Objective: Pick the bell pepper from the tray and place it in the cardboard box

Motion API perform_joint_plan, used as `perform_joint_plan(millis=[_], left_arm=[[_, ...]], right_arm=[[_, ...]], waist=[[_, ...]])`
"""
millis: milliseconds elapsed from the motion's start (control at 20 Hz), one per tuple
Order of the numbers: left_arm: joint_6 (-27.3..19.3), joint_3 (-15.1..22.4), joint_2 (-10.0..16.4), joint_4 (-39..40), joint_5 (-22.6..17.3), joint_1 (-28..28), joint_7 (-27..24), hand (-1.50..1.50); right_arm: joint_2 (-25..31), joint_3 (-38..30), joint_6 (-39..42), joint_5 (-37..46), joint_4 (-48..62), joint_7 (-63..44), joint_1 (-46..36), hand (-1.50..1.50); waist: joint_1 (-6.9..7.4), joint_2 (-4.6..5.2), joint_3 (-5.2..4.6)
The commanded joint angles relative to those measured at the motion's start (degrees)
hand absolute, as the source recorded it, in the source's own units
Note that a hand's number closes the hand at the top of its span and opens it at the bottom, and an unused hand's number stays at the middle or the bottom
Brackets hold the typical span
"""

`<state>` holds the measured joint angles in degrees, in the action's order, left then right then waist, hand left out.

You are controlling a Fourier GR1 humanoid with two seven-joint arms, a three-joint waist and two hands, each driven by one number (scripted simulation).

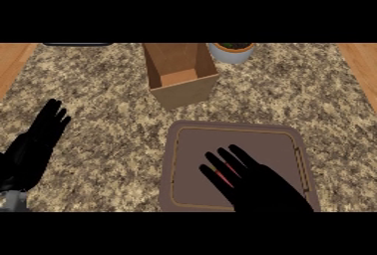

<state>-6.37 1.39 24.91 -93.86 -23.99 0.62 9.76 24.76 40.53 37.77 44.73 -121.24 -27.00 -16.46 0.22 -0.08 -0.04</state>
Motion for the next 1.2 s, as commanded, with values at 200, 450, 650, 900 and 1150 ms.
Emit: perform_joint_plan(millis=[200,450,650,900,1150], left_arm=[[1.54,-2.35,-2.85,-0.75,2.61,-0.27,1.57,0.0],[3.99,-4.93,-2.89,-2.07,2.07,1.1,4.0,0.0],[3.21,-4.13,-4.91,0.28,4.54,-3.0,3.51,0.0],[5.29,-5.45,-6.14,1.76,6.04,-2.62,2.33,0.0],[7.84,-8.85,-4.49,1.06,4.35,-3.17,5.23,0.0]], right_arm=[[-2.36,0.46,-0.07,7.42,3.16,4.22,3.95,-1.5],[-6.15,-1.12,2.94,8.51,4.48,5.31,3.1,-1.5],[-6.93,1.77,2.61,11.07,0.1,5.68,5.75,-1.5],[-9.84,2.47,2.57,15.54,3.25,7.15,4.78,-1.5],[-10.37,2.43,-0.64,20.27,10.21,10.29,3.93,-1.5]], waist=[[-0.12,0.04,0.05],[-0.04,0.03,0.04],[-0.34,0.03,0.04],[-0.24,0.03,0.04],[-0.11,0.04,0.04]])
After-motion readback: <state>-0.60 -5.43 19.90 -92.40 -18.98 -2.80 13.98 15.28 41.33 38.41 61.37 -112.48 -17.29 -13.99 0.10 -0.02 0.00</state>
